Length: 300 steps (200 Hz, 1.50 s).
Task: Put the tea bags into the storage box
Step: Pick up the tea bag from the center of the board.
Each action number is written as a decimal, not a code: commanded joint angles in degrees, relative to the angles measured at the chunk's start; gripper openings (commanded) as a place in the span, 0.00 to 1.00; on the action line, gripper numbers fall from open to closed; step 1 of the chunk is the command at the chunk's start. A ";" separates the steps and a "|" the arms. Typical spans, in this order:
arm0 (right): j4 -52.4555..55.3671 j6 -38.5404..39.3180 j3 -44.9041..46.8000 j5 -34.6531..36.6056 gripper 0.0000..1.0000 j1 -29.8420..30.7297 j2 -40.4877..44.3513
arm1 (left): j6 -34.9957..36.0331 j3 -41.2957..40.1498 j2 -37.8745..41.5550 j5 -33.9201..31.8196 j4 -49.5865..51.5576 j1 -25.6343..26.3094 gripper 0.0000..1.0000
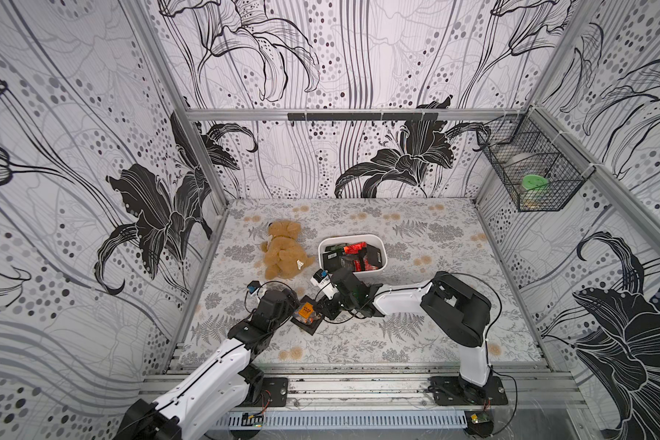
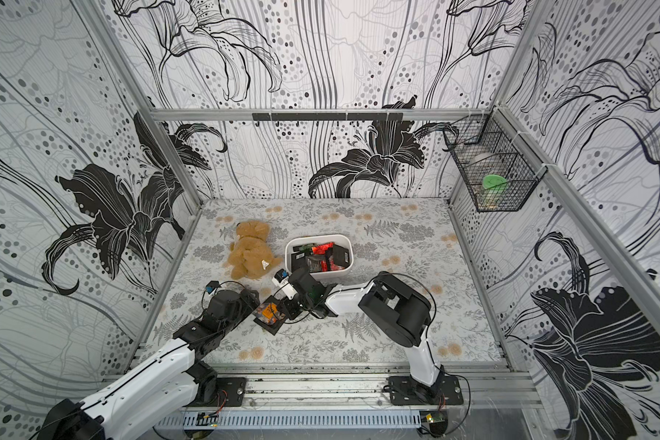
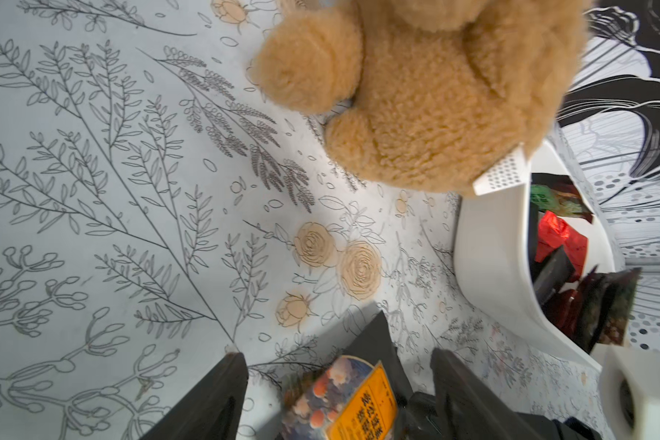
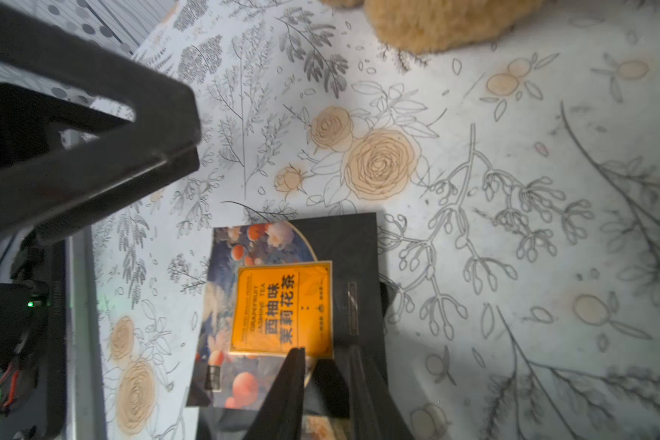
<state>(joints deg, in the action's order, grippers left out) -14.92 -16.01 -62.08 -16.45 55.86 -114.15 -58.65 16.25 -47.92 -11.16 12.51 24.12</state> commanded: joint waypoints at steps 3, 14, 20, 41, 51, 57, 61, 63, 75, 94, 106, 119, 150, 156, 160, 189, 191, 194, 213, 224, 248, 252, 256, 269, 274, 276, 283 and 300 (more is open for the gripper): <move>4.40 -0.98 -2.20 1.64 0.21 0.22 -1.56 | 2.30 -1.24 -2.61 7.47 -6.69 -3.58 0.78; 5.42 -1.00 -2.82 2.18 0.20 0.20 -1.95 | 2.40 -2.12 -3.20 9.32 -9.00 -3.83 0.77; 5.68 -0.96 -2.95 2.30 0.19 0.21 -2.09 | 2.19 -2.42 -3.44 9.82 -9.34 -4.08 0.77; 5.82 -0.80 -2.76 2.69 0.16 0.19 -2.22 | 2.07 -2.72 -3.19 10.91 -9.26 -4.16 0.75; 6.27 -0.78 -3.05 2.82 0.16 0.22 -2.50 | 1.87 -3.34 -2.57 11.58 -9.80 -4.17 0.74; 6.60 -0.82 -3.30 2.78 0.16 0.22 -2.63 | 1.72 -3.83 -2.16 12.06 -10.23 -4.12 0.73; 6.65 -0.85 -3.30 2.74 0.15 0.22 -2.71 | 1.47 -4.10 -1.93 12.40 -10.50 -4.15 0.72; 6.72 -0.79 -3.30 2.67 0.16 0.20 -2.67 | 1.44 -4.23 -1.83 12.66 -10.62 -4.14 0.72; 6.72 -0.69 -3.26 2.82 0.15 0.22 -2.66 | 1.14 -4.93 -1.12 14.27 -11.79 -4.11 0.69; 6.91 -0.73 -3.45 2.87 0.15 0.22 -2.81 | 1.15 -5.09 0.12 16.84 -12.25 -4.08 0.66; 7.10 -0.68 -3.68 2.52 0.15 0.19 -3.01 | 1.25 -4.96 0.99 17.59 -12.25 -4.10 0.64; 7.19 -0.76 -3.66 2.46 0.14 0.21 -2.94 | 1.17 -5.00 1.88 18.78 -12.56 -4.15 0.62; 7.22 -0.69 -3.66 2.65 0.14 0.22 -2.75 | -0.33 -6.57 3.12 21.30 -16.90 -4.14 0.61; 7.27 -0.81 -3.59 2.59 0.14 0.21 -2.75 | -0.97 -7.54 3.12 22.05 -18.98 -4.16 0.61; 7.13 -0.86 -3.58 2.56 0.14 0.21 -2.75 | -1.47 -7.97 2.97 22.36 -20.00 -4.17 0.60; 6.75 -0.79 -3.11 2.82 0.13 0.22 -2.35 | -2.52 -8.39 1.22 23.43 -22.27 -4.08 0.57; 6.68 -0.87 -3.06 2.82 0.13 0.22 -2.36 | -2.67 -8.42 1.11 23.52 -22.47 -4.08 0.56; 6.66 -0.92 -3.10 2.78 0.13 0.21 -2.31 | -2.78 -8.54 0.95 23.65 -22.89 -4.08 0.55; 6.49 -1.00 -3.01 2.30 0.13 0.22 -2.22 | -4.66 -10.34 -0.06 24.04 -27.80 -3.09 0.51; 6.29 -1.07 -2.75 2.34 0.13 0.15 -1.99 | -4.80 -10.34 -1.16 23.86 -28.51 -2.26 0.50; 5.96 -1.13 -2.61 2.44 0.13 0.20 -1.91 | -4.89 -9.43 -3.64 22.85 -29.55 0.06 0.43; 5.89 -1.05 -2.60 2.27 0.13 0.22 -1.94 | -4.94 -9.38 -3.95 22.62 -29.85 0.58 0.41; 5.72 -1.08 -2.45 2.21 0.13 0.22 -1.74 | -4.94 -9.27 -4.37 22.38 -30.14 0.98 0.39; 4.32 -1.59 -1.13 3.12 0.10 0.19 -0.93 | -4.90 -8.75 -5.66 21.46 -29.87 1.91 0.35; 3.01 -1.77 -0.16 3.53 0.10 0.21 -0.30 | -4.70 -8.36 -6.20 21.28 -29.47 2.15 0.34; 2.51 -1.82 0.21 3.70 0.10 0.20 -0.05 | -4.65 -8.21 -6.43 21.27 -29.28 2.16 0.34; 1.24 -1.83 1.27 4.38 0.10 0.17 0.80 | -4.18 -7.66 -7.06 21.11 -28.60 2.36 0.31; -0.41 -2.01 2.83 5.12 0.10 0.22 2.26 | -3.99 -6.98 -8.60 20.41 -28.71 2.84 0.22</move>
<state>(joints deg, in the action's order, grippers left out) -13.32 -17.12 -62.15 -13.63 55.86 -114.69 -63.40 7.11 -54.96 11.07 -13.98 26.17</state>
